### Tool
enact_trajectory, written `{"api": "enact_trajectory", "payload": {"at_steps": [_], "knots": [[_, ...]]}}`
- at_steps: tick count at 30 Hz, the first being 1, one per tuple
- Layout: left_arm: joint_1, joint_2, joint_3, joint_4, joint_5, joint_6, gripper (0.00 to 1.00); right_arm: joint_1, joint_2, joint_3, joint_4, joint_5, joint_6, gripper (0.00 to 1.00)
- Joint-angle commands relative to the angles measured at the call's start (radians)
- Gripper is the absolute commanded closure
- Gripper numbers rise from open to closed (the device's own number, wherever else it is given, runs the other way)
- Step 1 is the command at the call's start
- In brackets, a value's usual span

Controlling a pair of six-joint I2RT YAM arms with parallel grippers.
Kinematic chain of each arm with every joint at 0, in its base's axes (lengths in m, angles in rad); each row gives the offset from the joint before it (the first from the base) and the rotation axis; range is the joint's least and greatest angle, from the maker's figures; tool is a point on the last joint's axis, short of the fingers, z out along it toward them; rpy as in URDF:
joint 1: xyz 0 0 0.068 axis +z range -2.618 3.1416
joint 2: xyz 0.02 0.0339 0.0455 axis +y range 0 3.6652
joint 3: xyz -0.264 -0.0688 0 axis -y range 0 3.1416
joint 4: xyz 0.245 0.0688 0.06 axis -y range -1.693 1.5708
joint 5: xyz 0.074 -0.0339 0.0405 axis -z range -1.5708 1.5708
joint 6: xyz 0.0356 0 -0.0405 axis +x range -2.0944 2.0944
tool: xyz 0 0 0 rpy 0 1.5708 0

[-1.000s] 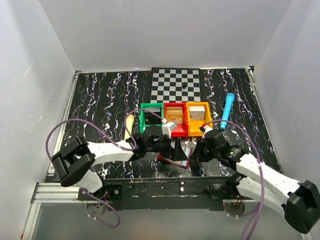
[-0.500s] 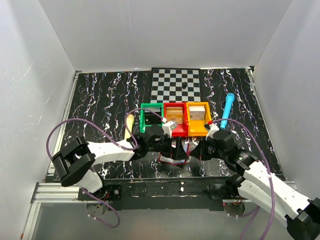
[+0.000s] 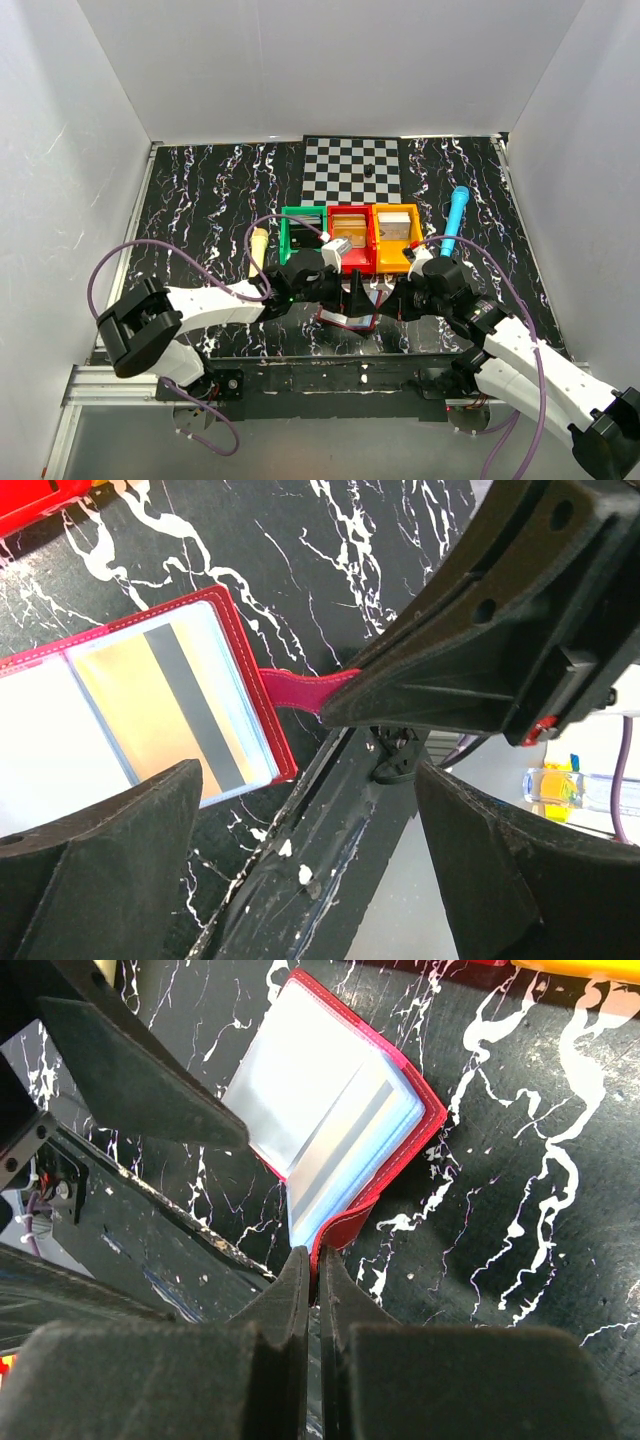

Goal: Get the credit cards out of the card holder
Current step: Remove the credit card from the card holder.

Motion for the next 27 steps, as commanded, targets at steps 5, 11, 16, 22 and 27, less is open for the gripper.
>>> {"api": "enact_trajectory", "payload": {"at_steps": [5,11,16,22,27], "knots": [[-0.027,0.023,0.033,-0.023,-0.074,0.06,0.11,-0.002,-0.025,0.027,0.026,-0.035,0.008,0.99],[-0.041,-0.145,-0.126,-0.006,-0.314,0.132,0.12,-0.002,-0.028,0.048,0.009,-0.067,0.021,0.99],[-0.043,-0.224,-0.2,-0.032,-0.432,0.192,0.15,-0.004,-0.019,0.072,-0.023,-0.079,0.008,0.99],[-0.05,-0.152,-0.145,-0.038,-0.383,0.201,0.26,-0.004,-0.014,0.067,-0.027,-0.081,0.007,0.99],[-0.086,-0.052,-0.048,-0.052,-0.353,0.212,0.34,-0.004,-0.021,0.061,-0.041,-0.073,0.002,0.99]]}}
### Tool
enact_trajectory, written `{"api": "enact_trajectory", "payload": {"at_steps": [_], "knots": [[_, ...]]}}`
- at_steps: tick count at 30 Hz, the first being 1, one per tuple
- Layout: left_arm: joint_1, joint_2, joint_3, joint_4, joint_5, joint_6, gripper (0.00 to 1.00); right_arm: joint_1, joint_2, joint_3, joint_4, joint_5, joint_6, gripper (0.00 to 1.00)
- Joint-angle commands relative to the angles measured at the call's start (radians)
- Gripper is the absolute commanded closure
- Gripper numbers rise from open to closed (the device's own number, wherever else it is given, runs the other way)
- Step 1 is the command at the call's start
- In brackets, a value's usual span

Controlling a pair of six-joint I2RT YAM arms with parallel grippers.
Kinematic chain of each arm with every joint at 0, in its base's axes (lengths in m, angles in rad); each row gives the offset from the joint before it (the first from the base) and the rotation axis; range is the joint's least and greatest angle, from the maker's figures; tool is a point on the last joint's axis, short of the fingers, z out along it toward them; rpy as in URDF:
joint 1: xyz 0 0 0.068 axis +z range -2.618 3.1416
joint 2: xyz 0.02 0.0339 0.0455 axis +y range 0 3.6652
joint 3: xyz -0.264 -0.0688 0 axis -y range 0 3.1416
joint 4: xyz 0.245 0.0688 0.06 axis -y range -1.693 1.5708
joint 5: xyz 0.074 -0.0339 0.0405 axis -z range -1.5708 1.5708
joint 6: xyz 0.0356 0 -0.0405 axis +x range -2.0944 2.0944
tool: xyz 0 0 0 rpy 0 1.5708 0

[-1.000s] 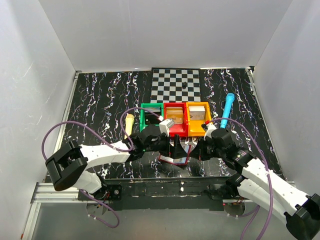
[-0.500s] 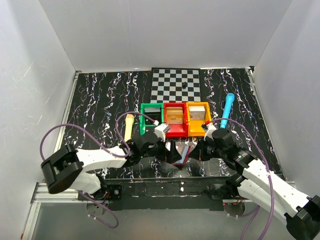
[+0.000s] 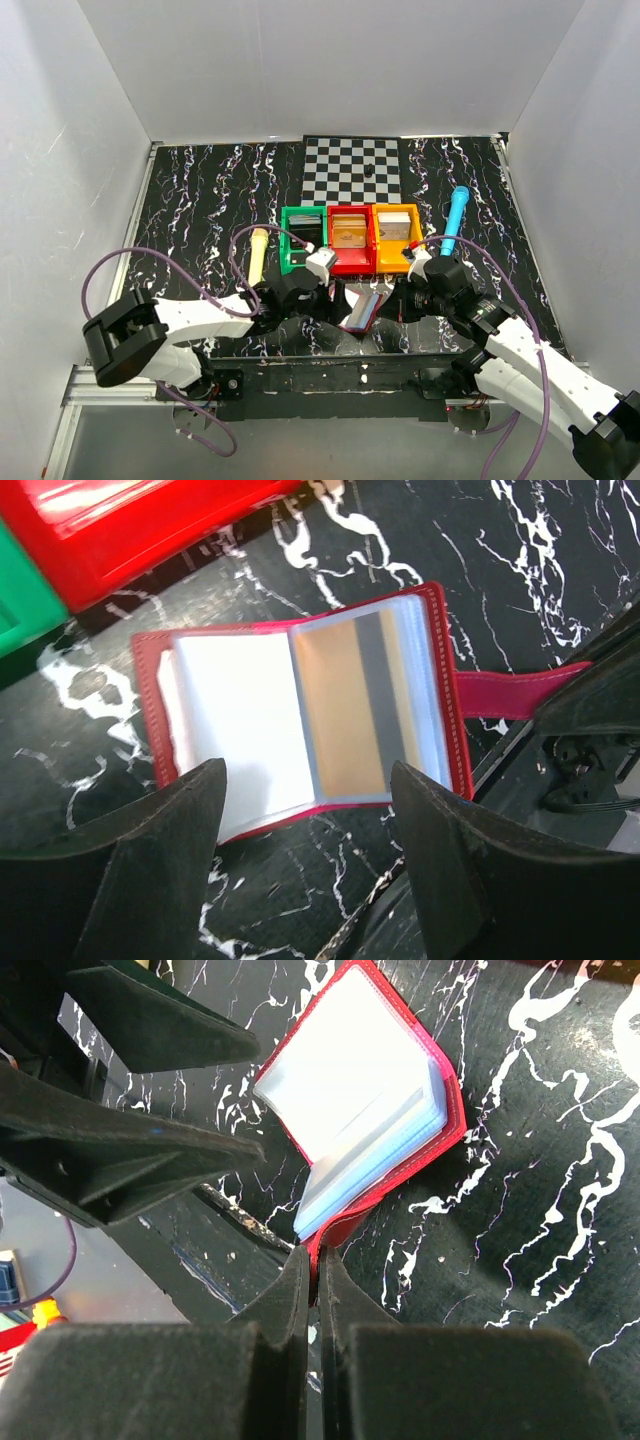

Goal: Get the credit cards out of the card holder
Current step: Remove the credit card from the card holder.

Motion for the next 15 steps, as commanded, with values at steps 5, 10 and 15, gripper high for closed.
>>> {"api": "enact_trajectory", "payload": {"at_steps": [5,10,15], "knots": [[-0.057,0.117,0.156,-0.013,0.045,0.028,0.37,-0.004,-0.027,0.016,-0.019,0.008,-0.018,0.99],[-0.062,0.169,0.19,-0.026,0.112,0.025,0.46,-0.004,-0.036,-0.002,-0.017,0.014,-0.019,0.99],[-0.065,0.206,0.212,-0.054,0.123,0.016,0.47,-0.005,-0.039,0.0,-0.016,0.01,-0.021,0.99]]}}
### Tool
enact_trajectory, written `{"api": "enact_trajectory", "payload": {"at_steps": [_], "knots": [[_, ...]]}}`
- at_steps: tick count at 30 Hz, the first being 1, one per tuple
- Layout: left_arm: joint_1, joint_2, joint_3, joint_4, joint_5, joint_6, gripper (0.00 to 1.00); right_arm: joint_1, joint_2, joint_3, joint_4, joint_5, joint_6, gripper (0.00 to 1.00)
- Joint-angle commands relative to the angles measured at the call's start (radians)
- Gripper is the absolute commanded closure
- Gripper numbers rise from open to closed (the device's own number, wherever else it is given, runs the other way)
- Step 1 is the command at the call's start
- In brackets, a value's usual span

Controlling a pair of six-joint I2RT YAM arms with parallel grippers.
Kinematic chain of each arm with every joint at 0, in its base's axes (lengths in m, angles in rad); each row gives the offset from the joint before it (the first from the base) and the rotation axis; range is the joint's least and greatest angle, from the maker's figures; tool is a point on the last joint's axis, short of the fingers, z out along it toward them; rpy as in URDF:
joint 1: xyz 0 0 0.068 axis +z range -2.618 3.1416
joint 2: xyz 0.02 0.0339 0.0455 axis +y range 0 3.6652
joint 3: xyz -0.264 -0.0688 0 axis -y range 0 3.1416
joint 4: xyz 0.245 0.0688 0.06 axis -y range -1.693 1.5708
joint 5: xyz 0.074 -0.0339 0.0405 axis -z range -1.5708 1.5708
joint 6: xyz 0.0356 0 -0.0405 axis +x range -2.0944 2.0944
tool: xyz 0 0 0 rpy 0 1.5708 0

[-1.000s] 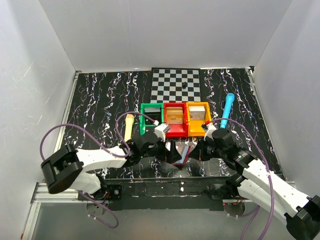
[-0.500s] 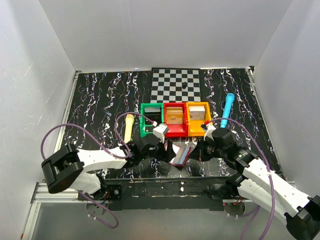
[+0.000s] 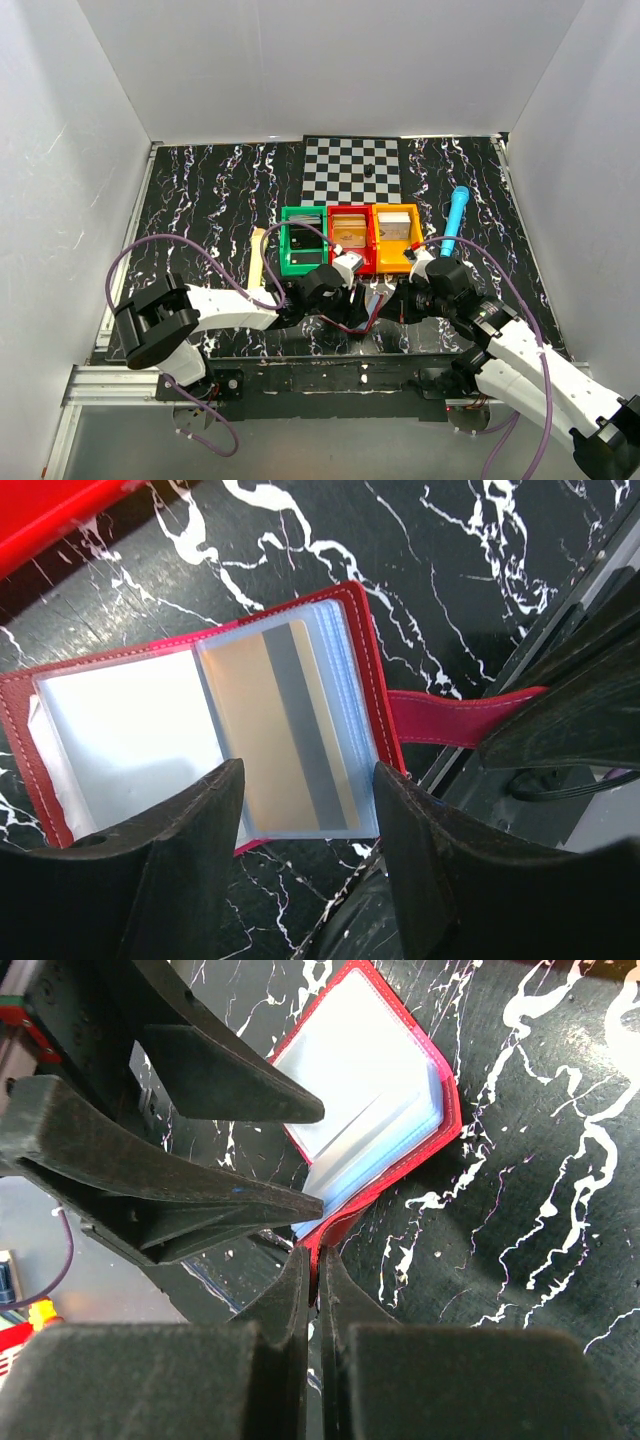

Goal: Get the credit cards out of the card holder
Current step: Remove the credit card from the card holder.

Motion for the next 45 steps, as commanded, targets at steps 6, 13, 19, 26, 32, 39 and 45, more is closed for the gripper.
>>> {"api": "enact_trajectory", "payload": {"at_steps": [6,13,19,26,32,39,45], "knots": [[-0.011,0.025,0.047,-0.038,0.032,-0.002,0.52,-0.005,-0.013,0.004,0.0,0.007,-0.021,0.99],[-0.011,0.031,0.047,-0.061,0.013,-0.007,0.66,-0.005,-0.019,0.001,-0.002,0.008,-0.02,0.99],[-0.011,0.013,0.041,-0.078,-0.011,-0.018,0.68,-0.004,-0.019,0.001,-0.004,0.008,-0.021,0.99],[-0.011,-0.019,0.036,-0.104,-0.08,-0.027,0.57,-0.005,-0.019,0.001,-0.005,0.01,-0.021,0.99],[-0.01,-0.028,0.03,-0.109,-0.088,-0.035,0.53,-0.005,-0.02,0.001,-0.007,0.01,-0.02,0.99],[-0.01,-0.065,0.021,-0.113,-0.114,-0.041,0.46,-0.005,-0.02,0.001,-0.005,0.01,-0.023,0.99],[-0.01,-0.098,0.024,-0.162,-0.2,-0.059,0.37,-0.005,-0.022,0.0,-0.005,0.01,-0.023,0.99]]}}
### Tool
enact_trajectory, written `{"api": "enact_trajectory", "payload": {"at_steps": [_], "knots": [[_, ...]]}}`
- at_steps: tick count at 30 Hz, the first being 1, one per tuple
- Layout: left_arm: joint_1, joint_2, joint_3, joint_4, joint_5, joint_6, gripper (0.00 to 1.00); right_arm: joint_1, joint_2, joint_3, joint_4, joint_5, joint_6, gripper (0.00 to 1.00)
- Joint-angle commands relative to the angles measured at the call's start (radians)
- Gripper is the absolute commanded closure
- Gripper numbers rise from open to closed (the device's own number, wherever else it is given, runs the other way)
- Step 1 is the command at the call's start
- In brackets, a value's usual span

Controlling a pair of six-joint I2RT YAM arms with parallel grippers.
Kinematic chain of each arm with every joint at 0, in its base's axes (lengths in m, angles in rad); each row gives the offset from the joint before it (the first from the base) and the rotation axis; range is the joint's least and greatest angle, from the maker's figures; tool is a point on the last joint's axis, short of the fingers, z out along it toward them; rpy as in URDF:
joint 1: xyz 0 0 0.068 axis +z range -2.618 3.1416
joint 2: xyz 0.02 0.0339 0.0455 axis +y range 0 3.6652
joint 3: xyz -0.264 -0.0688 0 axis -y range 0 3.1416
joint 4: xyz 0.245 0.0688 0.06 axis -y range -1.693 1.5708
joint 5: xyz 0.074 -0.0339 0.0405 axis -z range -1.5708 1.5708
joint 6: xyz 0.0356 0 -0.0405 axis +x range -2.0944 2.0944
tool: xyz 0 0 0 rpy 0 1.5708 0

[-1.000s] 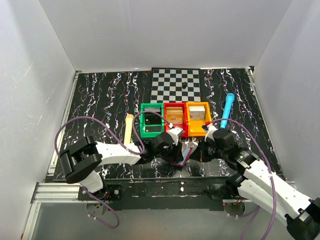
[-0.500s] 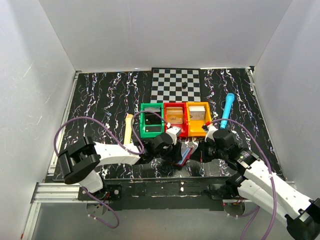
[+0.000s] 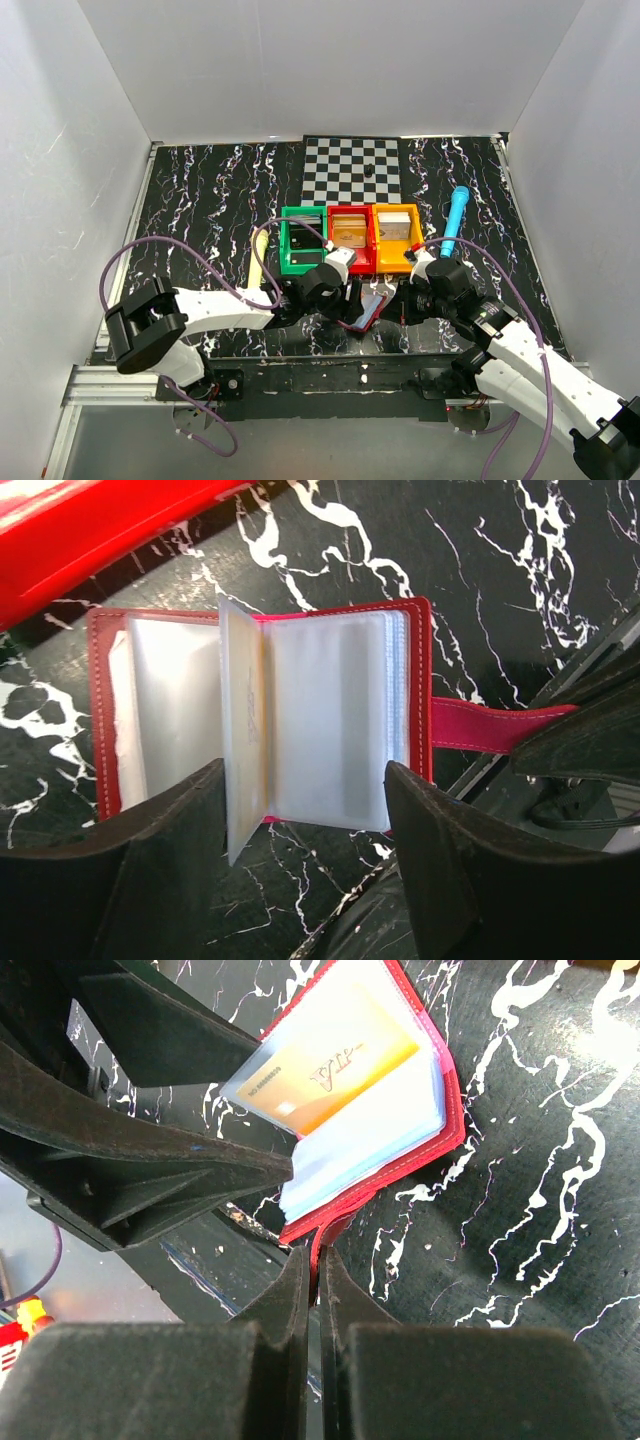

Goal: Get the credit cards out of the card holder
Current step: Remove the credit card from the card holder.

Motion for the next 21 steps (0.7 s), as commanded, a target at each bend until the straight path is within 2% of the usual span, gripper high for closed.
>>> {"api": "enact_trajectory", "payload": {"at_steps": [1,6,12,17,20,21], "knots": [[-0.003,-0.07,-0.001,-0.087,-0.122,-0.023,0.35,-0.005,-0.013,0.0,0.019,-0.001,-0.009,0.99],[-0.003,-0.132,-0.008,-0.16,-0.245,-0.042,0.31,-0.005,-0.014,0.0,0.019,-0.001,-0.009,0.99],[-0.003,-0.121,-0.005,-0.054,-0.127,0.012,0.32,-0.004,-0.008,-0.014,0.018,0.016,-0.009,0.99],[-0.003,-0.029,0.027,-0.031,-0.089,0.021,0.39,-0.01,0.018,-0.034,-0.001,0.066,0.017,0.99],[0.0,0.014,0.055,-0.101,-0.127,-0.002,0.46,-0.015,0.029,-0.022,-0.04,0.118,0.038,0.99],[0.005,0.032,0.068,-0.118,-0.13,-0.003,0.48,-0.013,0.032,-0.012,-0.063,0.141,0.045,0.91]]}}
